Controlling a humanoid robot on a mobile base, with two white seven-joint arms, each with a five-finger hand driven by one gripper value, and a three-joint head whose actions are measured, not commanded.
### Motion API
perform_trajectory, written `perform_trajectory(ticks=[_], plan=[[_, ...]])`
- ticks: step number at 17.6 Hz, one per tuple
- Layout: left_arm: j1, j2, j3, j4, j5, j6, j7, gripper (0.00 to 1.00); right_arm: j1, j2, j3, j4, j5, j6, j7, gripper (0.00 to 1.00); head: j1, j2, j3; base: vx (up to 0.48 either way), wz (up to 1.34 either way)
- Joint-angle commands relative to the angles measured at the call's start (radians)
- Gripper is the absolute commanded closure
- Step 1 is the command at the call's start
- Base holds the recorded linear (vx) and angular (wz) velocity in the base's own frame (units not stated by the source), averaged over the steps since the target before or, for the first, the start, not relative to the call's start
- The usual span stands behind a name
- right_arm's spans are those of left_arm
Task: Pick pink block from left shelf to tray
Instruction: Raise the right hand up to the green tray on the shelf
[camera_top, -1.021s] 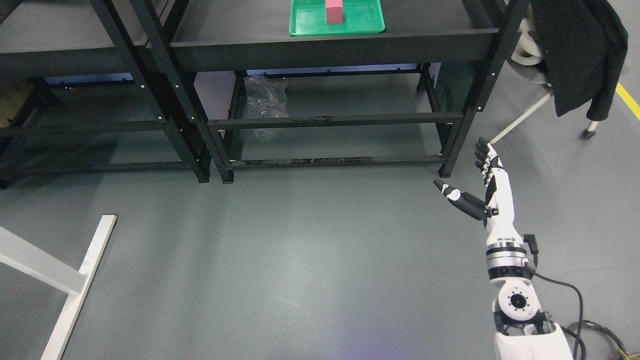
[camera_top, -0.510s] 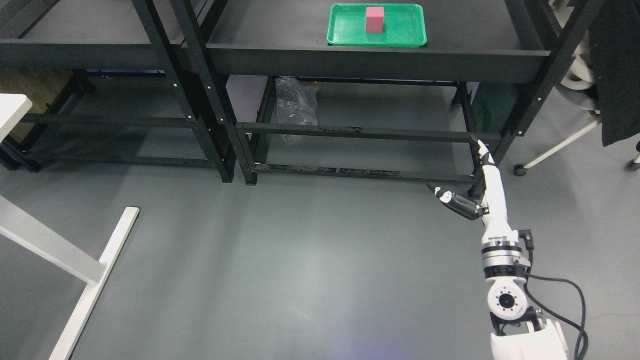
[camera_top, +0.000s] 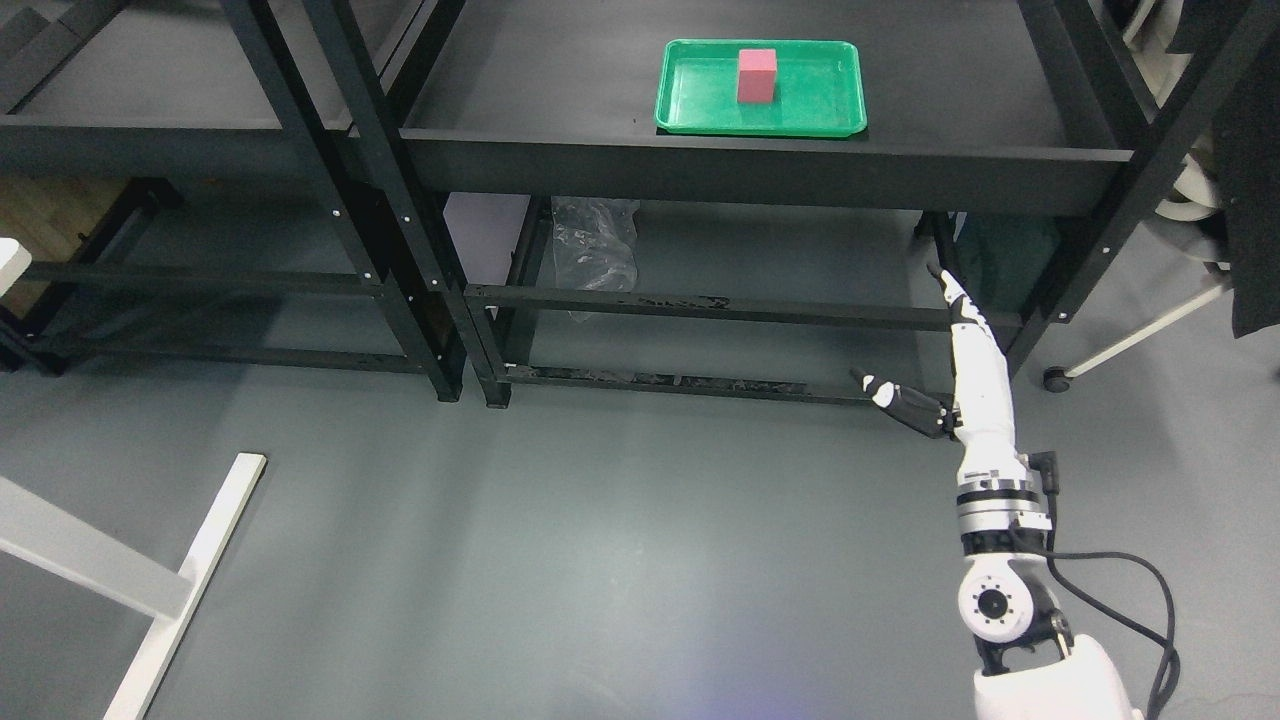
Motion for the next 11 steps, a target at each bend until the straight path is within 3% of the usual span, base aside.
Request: perform_trajectory(ticks=[1, 5, 11], plan=[[0.020, 0.017, 0.000, -0.017, 0.000, 0.000, 0.000, 0.00, -0.025, -0.032, 0.066, -0.022, 0.739, 0.071, -0.011, 0.00, 0.0000, 0.000, 0.000, 0.203, 0.00], [0.020, 0.017, 0.000, -0.017, 0.000, 0.000, 0.000, 0.00, -0.028, -0.020, 0.097, -0.020, 0.734, 0.083, -0.105, 0.00, 0.0000, 0.000, 0.000, 0.209, 0.00], [0.020, 0.017, 0.000, -0.017, 0.000, 0.000, 0.000, 0.00, -0.028, -0.017, 0.104, -0.019, 0.688, 0.086, -0.110, 0.00, 0.0000, 0.000, 0.000, 0.224, 0.00]])
